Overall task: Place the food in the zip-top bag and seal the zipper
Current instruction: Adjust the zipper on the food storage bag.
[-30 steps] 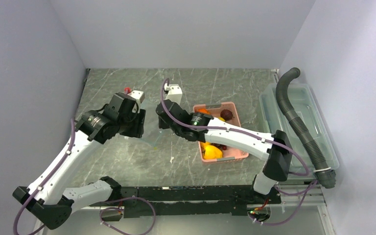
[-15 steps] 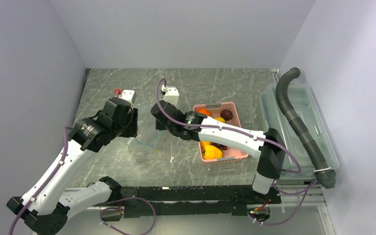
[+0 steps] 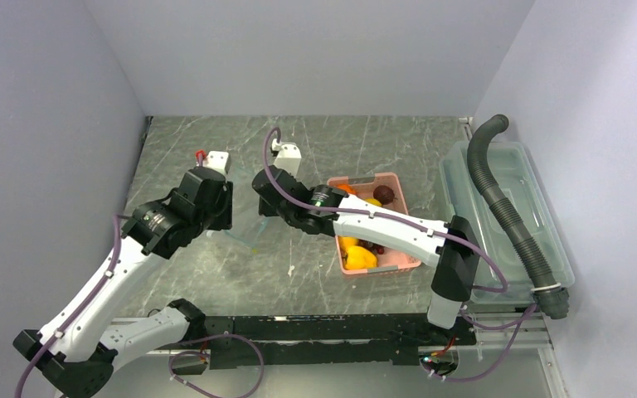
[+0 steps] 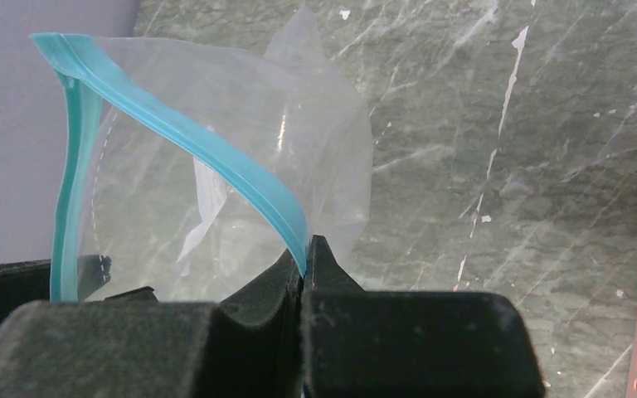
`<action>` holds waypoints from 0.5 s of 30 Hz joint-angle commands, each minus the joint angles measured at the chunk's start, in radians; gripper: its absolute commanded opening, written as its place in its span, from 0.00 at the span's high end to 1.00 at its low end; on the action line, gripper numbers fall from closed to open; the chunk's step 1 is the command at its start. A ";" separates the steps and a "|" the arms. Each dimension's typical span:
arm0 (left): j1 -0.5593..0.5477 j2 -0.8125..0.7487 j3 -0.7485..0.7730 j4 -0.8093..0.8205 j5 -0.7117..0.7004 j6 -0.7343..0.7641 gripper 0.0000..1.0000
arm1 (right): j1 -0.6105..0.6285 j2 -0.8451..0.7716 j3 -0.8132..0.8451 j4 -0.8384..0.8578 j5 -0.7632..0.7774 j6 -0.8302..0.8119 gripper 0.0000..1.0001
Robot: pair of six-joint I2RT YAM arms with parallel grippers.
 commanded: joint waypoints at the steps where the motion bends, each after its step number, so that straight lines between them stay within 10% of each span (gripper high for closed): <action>1: -0.006 -0.014 -0.014 0.050 -0.053 -0.015 0.59 | 0.000 0.007 0.051 0.003 0.000 0.011 1.00; 15: -0.016 0.022 -0.031 0.058 -0.115 -0.031 0.66 | -0.002 0.002 0.057 0.019 -0.007 0.013 1.00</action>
